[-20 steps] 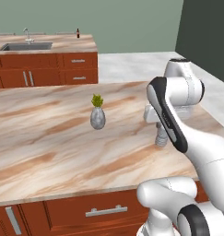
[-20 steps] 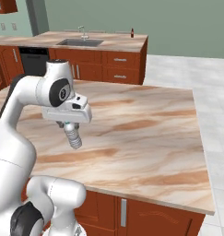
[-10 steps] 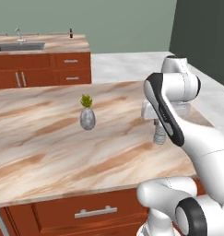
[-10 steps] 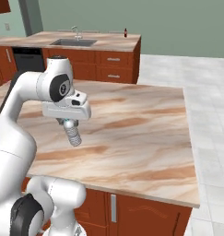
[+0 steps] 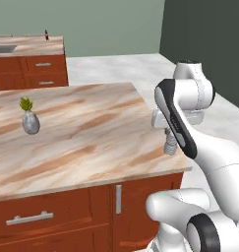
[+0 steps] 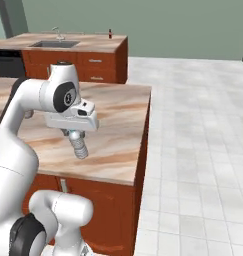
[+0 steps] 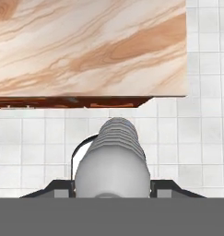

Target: Move the drinks to the dining counter.

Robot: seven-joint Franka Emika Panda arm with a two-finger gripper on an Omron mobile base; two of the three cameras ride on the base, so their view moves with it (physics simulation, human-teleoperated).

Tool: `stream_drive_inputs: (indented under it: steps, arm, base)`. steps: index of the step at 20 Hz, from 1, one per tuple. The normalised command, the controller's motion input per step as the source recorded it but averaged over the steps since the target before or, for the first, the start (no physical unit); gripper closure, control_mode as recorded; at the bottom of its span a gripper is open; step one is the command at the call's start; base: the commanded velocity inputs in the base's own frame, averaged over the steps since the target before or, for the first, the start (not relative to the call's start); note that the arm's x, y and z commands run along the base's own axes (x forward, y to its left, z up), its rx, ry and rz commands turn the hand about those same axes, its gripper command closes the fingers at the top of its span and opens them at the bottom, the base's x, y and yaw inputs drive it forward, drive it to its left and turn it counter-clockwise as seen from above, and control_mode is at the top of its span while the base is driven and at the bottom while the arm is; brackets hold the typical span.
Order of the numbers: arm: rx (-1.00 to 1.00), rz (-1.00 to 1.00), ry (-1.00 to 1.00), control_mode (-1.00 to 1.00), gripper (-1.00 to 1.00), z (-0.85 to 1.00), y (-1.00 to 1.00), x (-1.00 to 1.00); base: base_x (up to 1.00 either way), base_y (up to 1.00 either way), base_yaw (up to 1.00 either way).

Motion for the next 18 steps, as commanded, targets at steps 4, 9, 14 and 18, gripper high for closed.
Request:
stream_drive_inputs:
  steps: [4,9,14,18]
  arm:
    - [0.0,0.0,0.0,1.0,1.0,0.0,0.0,0.0]
    - [0.0,0.0,0.0,1.0,1.0,0.0,0.0,0.0]
    - [0.0,0.0,0.0,1.0,1.0,0.0,0.0,0.0]
    - [0.0,0.0,0.0,1.0,1.0,0.0,0.0,0.0]
  base:
    - [-0.13,-1.0,-0.12]
    - [0.0,-1.0,-0.06]
    - [0.1,-1.0,-0.01]
    - [0.93,-1.0,0.0]
